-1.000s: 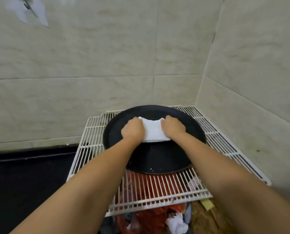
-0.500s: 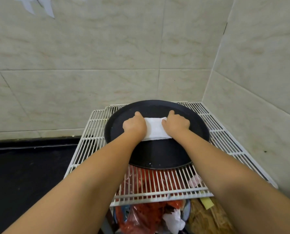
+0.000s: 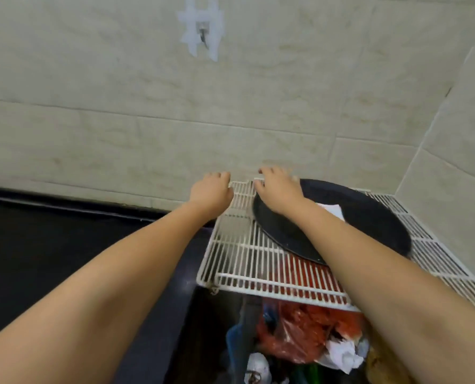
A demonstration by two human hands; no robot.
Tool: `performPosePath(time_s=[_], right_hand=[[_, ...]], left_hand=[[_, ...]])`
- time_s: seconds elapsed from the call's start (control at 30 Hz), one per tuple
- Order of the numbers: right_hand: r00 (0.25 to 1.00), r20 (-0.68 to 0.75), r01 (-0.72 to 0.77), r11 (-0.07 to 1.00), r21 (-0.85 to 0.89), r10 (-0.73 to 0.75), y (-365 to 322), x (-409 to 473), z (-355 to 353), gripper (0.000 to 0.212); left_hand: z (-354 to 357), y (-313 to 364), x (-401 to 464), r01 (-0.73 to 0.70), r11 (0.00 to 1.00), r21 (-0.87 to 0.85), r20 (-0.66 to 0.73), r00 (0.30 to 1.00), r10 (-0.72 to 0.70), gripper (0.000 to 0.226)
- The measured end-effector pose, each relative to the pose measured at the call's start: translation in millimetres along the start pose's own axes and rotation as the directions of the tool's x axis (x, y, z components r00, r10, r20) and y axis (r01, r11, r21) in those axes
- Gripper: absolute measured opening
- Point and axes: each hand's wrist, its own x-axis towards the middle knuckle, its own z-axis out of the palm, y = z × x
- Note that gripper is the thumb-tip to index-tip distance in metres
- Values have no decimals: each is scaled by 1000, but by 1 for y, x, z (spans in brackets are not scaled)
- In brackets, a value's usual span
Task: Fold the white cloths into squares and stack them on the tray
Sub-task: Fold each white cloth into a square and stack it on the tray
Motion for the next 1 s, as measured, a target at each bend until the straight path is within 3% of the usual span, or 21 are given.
performPosePath(time_s=[0.2,0.33,0.47,0.73,1.0], right_hand=[[959,46,277,960,35,-278,-202,-24,55,43],[875,92,470,880,75,-475,-344,-63,104,40],[791,177,572,811,122,-585,-459,-108,154,41],[624,295,708,683,178,-724,-612,-168,224,38],[525,376,747,626,227,-763,-725,-142,284,37]], left_hand=[[-43,-167,-128,208,975,79,-129,972,-197,30],[-68,-281,-232,401,899,177,-104,916,-388,29],[-84,-374,-333,553,803,222,-64,830,-554,28],[-89,-498,-470,750,612,249,35,625,-780,31],[-73,-603,-494,823,507,255,99,500,-861,30]])
